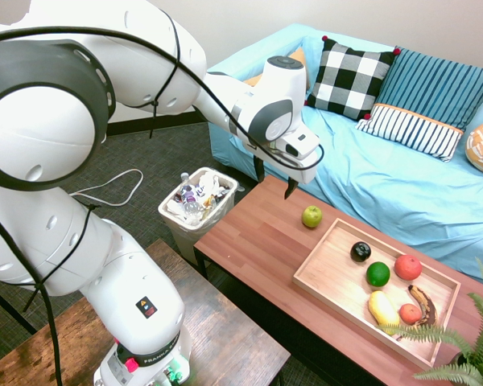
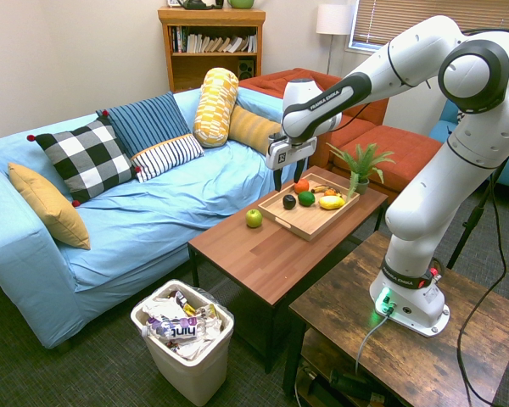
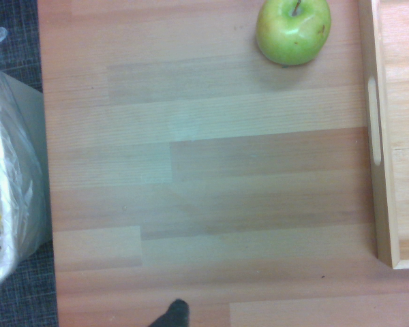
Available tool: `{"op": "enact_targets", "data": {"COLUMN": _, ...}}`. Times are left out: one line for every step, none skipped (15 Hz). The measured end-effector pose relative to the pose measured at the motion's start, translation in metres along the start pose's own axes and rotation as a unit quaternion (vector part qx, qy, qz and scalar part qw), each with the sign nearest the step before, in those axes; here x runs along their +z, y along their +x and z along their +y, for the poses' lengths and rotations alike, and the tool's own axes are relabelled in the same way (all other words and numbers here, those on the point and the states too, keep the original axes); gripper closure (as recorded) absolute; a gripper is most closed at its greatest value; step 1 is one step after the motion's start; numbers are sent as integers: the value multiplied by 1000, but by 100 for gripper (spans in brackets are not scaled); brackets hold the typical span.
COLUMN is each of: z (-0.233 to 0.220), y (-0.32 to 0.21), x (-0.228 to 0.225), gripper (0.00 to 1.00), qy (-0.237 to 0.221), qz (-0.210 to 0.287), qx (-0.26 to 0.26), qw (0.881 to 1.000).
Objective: Put the apple in the tray
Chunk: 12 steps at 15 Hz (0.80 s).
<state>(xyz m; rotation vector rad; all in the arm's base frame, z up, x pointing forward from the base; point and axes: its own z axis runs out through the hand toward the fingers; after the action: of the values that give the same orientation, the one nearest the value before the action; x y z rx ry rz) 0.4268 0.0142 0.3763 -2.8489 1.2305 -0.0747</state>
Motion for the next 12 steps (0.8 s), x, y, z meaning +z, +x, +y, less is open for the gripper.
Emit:
{"op": "enact_targets", "data": {"z": -1, "y": 0, "x": 0, "gripper": 0, "qy": 0, "qz": 0, "qx": 1, "qw": 1000}}
{"op": "enact_targets", "data": {"z": -2, "y": -1, "x": 1, "gripper": 0, "qy": -3, "qz": 2, "qx": 4, "qw": 1000}}
{"op": "enact_targets", "data": {"z": -6, "y": -2, "x": 3, "gripper": 0, "qy": -4, "qz": 7, "qx": 11, "qw": 1000}}
{"op": "enact_targets", "data": {"z": -12, "y": -2, "x": 7, "gripper": 0, "qy": -3, "qz": 13, "qx": 21, "qw": 1000}}
{"op": "enact_targets", "data": {"z": -21, "y": 0, "x": 15, "gripper": 0, "qy": 2, "qz": 20, "qx": 37, "qw": 999}}
{"op": "enact_targets", "data": {"z": -31, "y": 6, "x": 24, "gripper": 0, "qy": 5, "qz": 27, "qx": 55, "qw": 998}}
{"op": "enact_targets", "data": {"z": -41, "y": 15, "x": 37, "gripper": 0, "qy": 5, "qz": 32, "qx": 72, "qw": 997}}
{"op": "enact_targets", "data": {"z": -51, "y": 27, "x": 52, "gripper": 0, "qy": 2, "qz": 33, "qx": 89, "qw": 995}}
{"op": "enact_targets", "data": {"z": -61, "y": 40, "x": 68, "gripper": 0, "qy": -5, "qz": 33, "qx": 105, "qw": 994}}
{"op": "enact_targets", "data": {"z": -71, "y": 53, "x": 83, "gripper": 0, "qy": -10, "qz": 33, "qx": 119, "qw": 992}}
{"op": "enact_targets", "data": {"z": -80, "y": 65, "x": 99, "gripper": 0, "qy": -14, "qz": 32, "qx": 133, "qw": 991}}
{"op": "enact_targets", "data": {"z": -87, "y": 75, "x": 113, "gripper": 0, "qy": -17, "qz": 32, "qx": 144, "qw": 989}}
